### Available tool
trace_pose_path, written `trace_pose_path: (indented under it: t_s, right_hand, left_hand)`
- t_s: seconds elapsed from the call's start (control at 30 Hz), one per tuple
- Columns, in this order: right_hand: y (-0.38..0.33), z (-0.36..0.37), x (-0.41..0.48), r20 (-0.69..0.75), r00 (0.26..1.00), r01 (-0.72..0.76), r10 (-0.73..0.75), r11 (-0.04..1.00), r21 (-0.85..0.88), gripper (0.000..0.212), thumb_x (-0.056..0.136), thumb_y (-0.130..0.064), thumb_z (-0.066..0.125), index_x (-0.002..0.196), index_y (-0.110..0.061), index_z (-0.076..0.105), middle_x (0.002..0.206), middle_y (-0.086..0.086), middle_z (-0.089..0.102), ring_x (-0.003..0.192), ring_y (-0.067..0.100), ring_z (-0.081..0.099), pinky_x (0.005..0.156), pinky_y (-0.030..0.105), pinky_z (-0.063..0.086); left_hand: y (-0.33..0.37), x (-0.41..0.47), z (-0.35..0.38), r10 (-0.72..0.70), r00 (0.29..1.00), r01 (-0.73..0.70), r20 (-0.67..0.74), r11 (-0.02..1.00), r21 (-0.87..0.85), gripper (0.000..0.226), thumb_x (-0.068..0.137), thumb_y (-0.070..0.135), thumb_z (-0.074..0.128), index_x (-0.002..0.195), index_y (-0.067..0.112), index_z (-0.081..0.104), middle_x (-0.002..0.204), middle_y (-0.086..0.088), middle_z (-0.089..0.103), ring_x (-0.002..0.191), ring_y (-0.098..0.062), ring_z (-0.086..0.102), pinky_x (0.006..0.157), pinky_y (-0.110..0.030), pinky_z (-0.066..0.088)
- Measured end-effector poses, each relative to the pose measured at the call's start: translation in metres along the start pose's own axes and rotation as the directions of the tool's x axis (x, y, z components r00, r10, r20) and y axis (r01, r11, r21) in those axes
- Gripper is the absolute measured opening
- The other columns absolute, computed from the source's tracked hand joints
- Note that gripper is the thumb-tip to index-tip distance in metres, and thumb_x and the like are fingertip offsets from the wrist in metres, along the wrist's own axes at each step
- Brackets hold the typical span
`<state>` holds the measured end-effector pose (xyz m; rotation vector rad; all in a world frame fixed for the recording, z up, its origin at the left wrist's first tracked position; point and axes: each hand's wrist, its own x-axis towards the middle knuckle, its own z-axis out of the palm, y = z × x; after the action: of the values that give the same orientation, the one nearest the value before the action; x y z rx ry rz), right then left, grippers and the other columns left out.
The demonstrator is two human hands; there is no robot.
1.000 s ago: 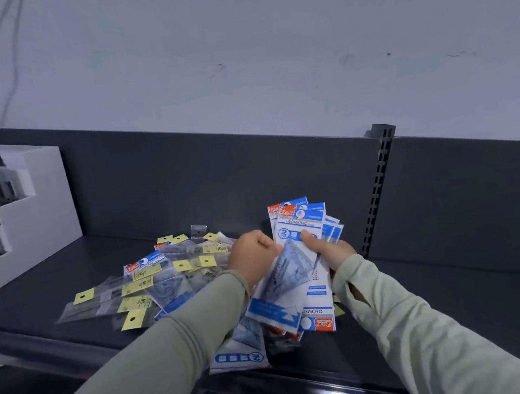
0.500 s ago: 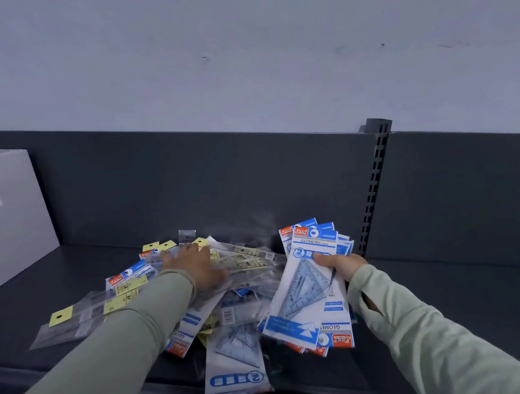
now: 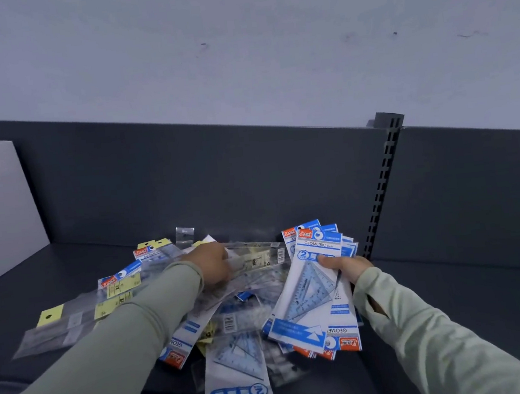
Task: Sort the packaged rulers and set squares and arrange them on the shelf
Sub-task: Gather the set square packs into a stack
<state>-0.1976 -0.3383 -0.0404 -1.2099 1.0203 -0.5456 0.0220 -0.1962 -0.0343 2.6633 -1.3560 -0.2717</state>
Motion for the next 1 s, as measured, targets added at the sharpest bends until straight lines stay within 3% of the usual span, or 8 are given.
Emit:
trace_pose_path:
  t_s: [0.1, 0.17, 0.27, 0.33, 0.47, 0.63, 0.83, 1.0]
  right_hand:
    - [-0.001, 0.000, 0.004, -0.013, 1.000, 0.008, -0.008, 1.000, -0.010, 0.029, 0.079, -0.009, 0.074, 0.102, 0.001, 0.059, 0.058, 0.012, 0.067, 0.038, 0.022, 0.062, 0.035, 0.024, 0.047]
    - [-0.001, -0.001, 0.006, -0.006, 1.000, 0.009, -0.009, 1.000, -0.006, 0.033, 0.079, -0.009, 0.074, 0.106, 0.001, 0.059, 0.069, 0.014, 0.068, 0.041, 0.023, 0.063, 0.038, 0.026, 0.048]
    - [0.000, -0.002, 0.007, 0.002, 1.000, 0.014, -0.014, 1.000, 0.006, 0.037, 0.079, -0.009, 0.074, 0.111, 0.002, 0.059, 0.082, 0.018, 0.069, 0.052, 0.027, 0.065, 0.045, 0.029, 0.051]
    - [0.000, -0.005, 0.009, -0.002, 1.000, 0.020, -0.020, 1.000, 0.003, 0.035, 0.078, -0.009, 0.074, 0.108, 0.002, 0.060, 0.079, 0.016, 0.069, 0.054, 0.027, 0.065, 0.048, 0.030, 0.050]
    - [0.000, -0.009, 0.013, -0.005, 1.000, 0.029, -0.029, 1.000, 0.001, 0.023, 0.078, -0.009, 0.074, 0.096, -0.001, 0.062, 0.062, 0.010, 0.069, 0.048, 0.024, 0.064, 0.051, 0.029, 0.050]
    - [0.004, -0.008, 0.017, 0.023, 1.000, 0.015, -0.015, 1.000, -0.001, 0.028, 0.079, -0.010, 0.074, 0.103, -0.001, 0.061, 0.082, 0.016, 0.069, 0.062, 0.029, 0.065, 0.055, 0.032, 0.052]
    - [0.008, -0.007, 0.023, 0.032, 0.999, -0.010, 0.010, 1.000, 0.001, 0.034, 0.079, -0.011, 0.074, 0.109, 0.000, 0.060, 0.082, 0.015, 0.069, 0.049, 0.024, 0.066, 0.049, 0.029, 0.052]
    - [0.007, -0.008, 0.024, 0.028, 1.000, -0.005, 0.005, 1.000, -0.006, 0.034, 0.080, -0.010, 0.073, 0.109, 0.001, 0.060, 0.078, 0.014, 0.069, 0.044, 0.022, 0.065, 0.042, 0.026, 0.050]
  left_hand:
    - [0.008, -0.004, -0.009, 0.039, 0.991, -0.039, -0.126, 0.999, 0.003, 0.020, 0.088, 0.018, 0.046, 0.071, 0.018, 0.056, 0.086, -0.003, 0.059, 0.092, -0.026, 0.061, 0.090, -0.039, 0.048]
    - [0.009, -0.004, -0.015, 0.045, 0.980, -0.036, -0.194, 0.998, 0.051, 0.026, 0.088, 0.017, 0.044, 0.063, 0.018, 0.048, 0.082, 0.000, 0.053, 0.097, -0.026, 0.059, 0.096, -0.043, 0.040]
    - [0.008, -0.002, -0.017, 0.014, 0.979, 0.010, -0.203, 0.993, 0.118, 0.018, 0.089, 0.019, 0.045, 0.073, 0.023, 0.053, 0.098, 0.000, 0.053, 0.107, -0.023, 0.052, 0.102, -0.047, 0.032]
    - [0.006, 0.000, -0.015, 0.013, 0.978, 0.023, -0.207, 0.985, 0.172, 0.011, 0.090, 0.025, 0.047, 0.091, 0.025, 0.058, 0.112, -0.001, 0.053, 0.113, -0.022, 0.048, 0.102, -0.046, 0.029]
    - [0.003, 0.014, -0.002, 0.048, 0.989, -0.014, -0.137, 0.970, 0.242, 0.048, 0.087, 0.052, 0.054, 0.128, 0.026, 0.047, 0.133, 0.002, 0.049, 0.125, -0.021, 0.045, 0.108, -0.048, 0.023]
    - [0.006, 0.030, 0.011, 0.049, 0.998, -0.054, 0.033, 0.981, 0.188, 0.066, 0.087, 0.061, 0.048, 0.143, 0.029, 0.032, 0.146, 0.000, 0.044, 0.133, -0.025, 0.041, 0.111, -0.051, 0.023]
    - [0.013, 0.035, 0.007, 0.058, 0.998, -0.041, -0.034, 0.923, 0.384, 0.050, 0.093, 0.053, 0.044, 0.128, 0.019, 0.056, 0.135, -0.005, 0.044, 0.125, -0.026, 0.043, 0.105, -0.044, 0.029]
    - [0.018, 0.031, 0.004, 0.128, 0.990, -0.142, 0.063, 0.934, 0.328, 0.037, 0.099, 0.031, 0.043, 0.126, 0.008, 0.050, 0.129, -0.016, 0.055, 0.114, -0.031, 0.056, 0.093, -0.036, 0.043]
